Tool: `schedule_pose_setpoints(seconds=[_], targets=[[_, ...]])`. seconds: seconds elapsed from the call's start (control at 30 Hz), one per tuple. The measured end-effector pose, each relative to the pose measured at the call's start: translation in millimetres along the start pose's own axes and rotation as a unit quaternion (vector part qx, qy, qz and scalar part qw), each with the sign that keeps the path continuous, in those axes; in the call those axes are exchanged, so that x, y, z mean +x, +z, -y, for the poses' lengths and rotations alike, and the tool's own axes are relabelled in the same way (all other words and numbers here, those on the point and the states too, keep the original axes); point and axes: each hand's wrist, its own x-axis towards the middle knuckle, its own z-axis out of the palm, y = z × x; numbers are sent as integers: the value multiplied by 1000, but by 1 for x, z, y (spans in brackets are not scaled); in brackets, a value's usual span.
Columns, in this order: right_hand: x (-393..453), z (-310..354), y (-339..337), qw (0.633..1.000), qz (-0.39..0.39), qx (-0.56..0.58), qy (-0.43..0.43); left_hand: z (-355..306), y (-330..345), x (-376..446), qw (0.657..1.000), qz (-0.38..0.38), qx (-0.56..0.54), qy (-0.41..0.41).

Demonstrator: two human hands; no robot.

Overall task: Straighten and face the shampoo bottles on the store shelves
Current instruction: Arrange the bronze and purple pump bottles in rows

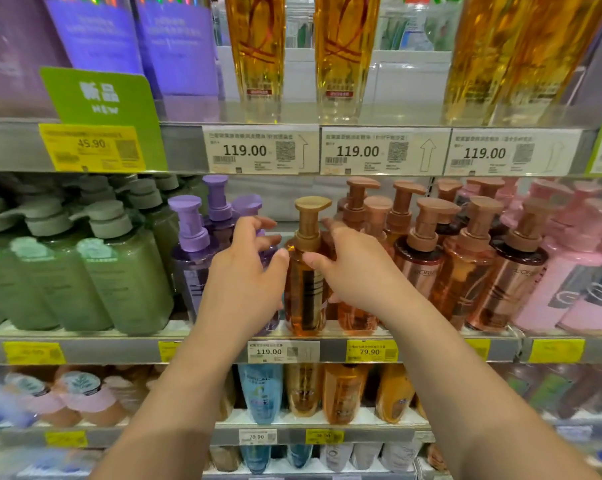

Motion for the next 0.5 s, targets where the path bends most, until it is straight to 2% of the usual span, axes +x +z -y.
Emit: schedule_pose_setpoints(seconds=[0.13, 0.27, 0.33, 0.47, 0.5], targets=[[-4, 4, 7, 987, -99, -121, -25, 3, 1, -2, 1000, 15, -4, -7], [-2, 9, 10, 978, -118, -173, 5, 5, -2, -4, 1000, 13, -13, -7], [-1, 8, 1, 987, -100, -129, 2, 7, -8, -4, 1000, 11, -27, -11], [1, 8, -12, 999, 24, -38, 16, 8, -12, -3, 999, 7, -37, -9], [2, 7, -12, 999, 34, -27, 20, 8, -12, -3, 999, 13, -35, -7]])
